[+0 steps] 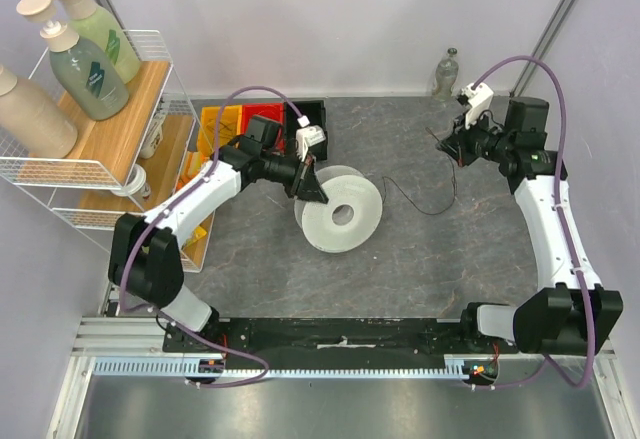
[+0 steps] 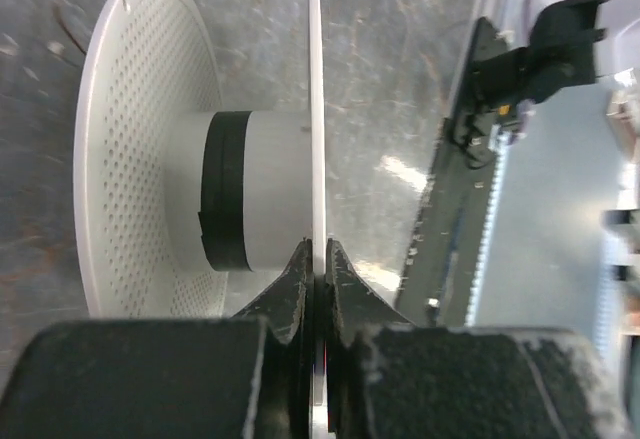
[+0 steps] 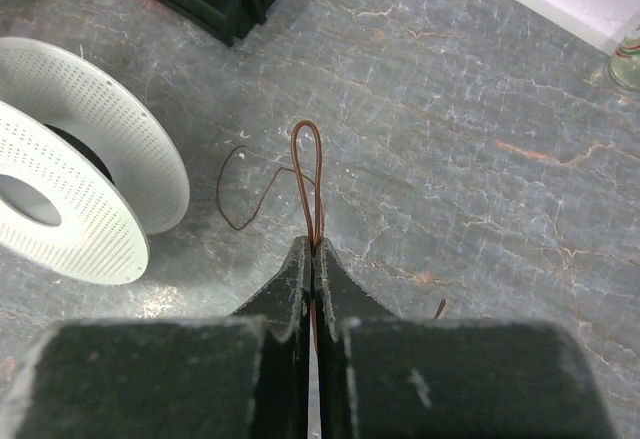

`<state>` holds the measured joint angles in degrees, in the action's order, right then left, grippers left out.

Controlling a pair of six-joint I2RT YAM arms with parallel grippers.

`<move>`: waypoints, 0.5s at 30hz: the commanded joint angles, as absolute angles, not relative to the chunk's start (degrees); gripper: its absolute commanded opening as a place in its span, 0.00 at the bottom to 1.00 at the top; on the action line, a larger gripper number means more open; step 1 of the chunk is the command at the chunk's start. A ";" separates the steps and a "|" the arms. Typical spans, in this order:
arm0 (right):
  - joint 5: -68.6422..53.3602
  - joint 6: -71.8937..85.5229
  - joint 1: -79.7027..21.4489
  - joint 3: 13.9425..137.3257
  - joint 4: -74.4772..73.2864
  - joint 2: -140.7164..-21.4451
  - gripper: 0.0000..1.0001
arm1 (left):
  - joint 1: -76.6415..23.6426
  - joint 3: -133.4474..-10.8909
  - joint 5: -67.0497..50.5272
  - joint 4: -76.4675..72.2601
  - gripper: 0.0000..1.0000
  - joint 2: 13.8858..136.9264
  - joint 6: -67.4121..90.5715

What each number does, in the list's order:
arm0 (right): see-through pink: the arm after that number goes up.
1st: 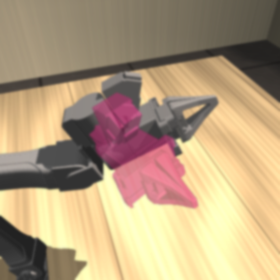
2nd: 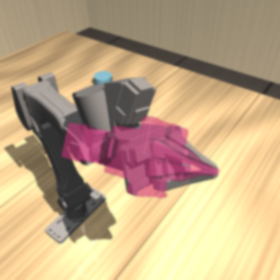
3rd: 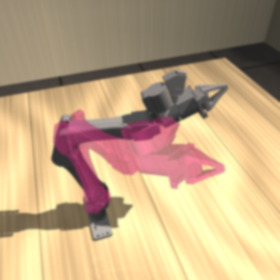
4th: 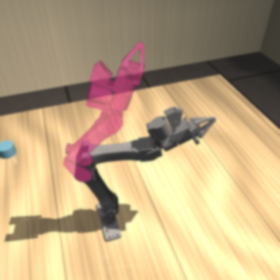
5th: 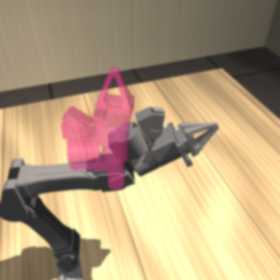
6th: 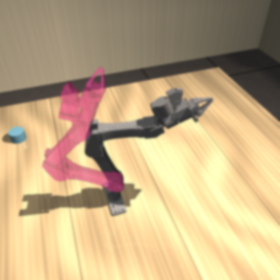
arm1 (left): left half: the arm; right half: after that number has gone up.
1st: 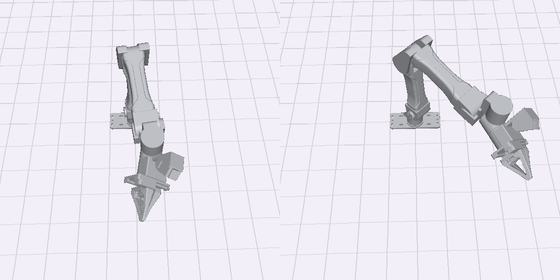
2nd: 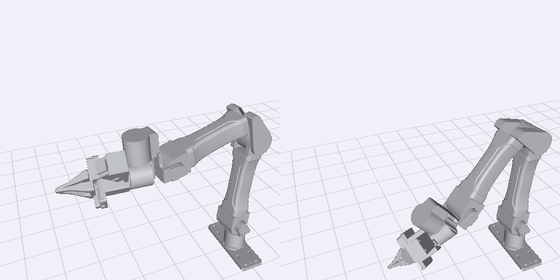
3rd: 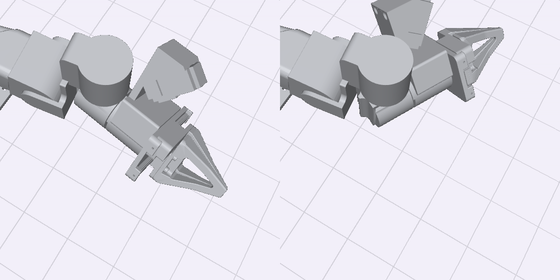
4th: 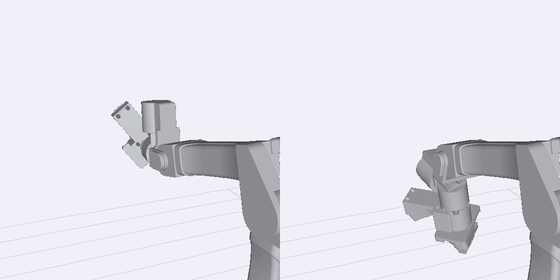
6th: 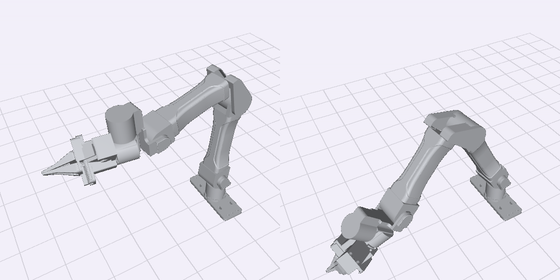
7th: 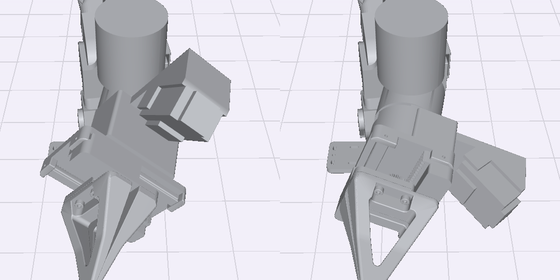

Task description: Wrap the cables

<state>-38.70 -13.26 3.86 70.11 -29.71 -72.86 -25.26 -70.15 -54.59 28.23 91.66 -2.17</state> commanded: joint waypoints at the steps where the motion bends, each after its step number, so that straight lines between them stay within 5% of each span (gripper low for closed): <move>1: -41.90 -11.77 3.78 76.46 -33.82 -73.38 0.00 | -29.17 -73.92 -45.46 36.47 0.01 85.44 -18.17; 15: -50.28 -19.60 -11.24 72.87 -49.83 -74.36 0.00 | -42.71 -64.79 -28.92 33.76 0.02 75.59 -36.28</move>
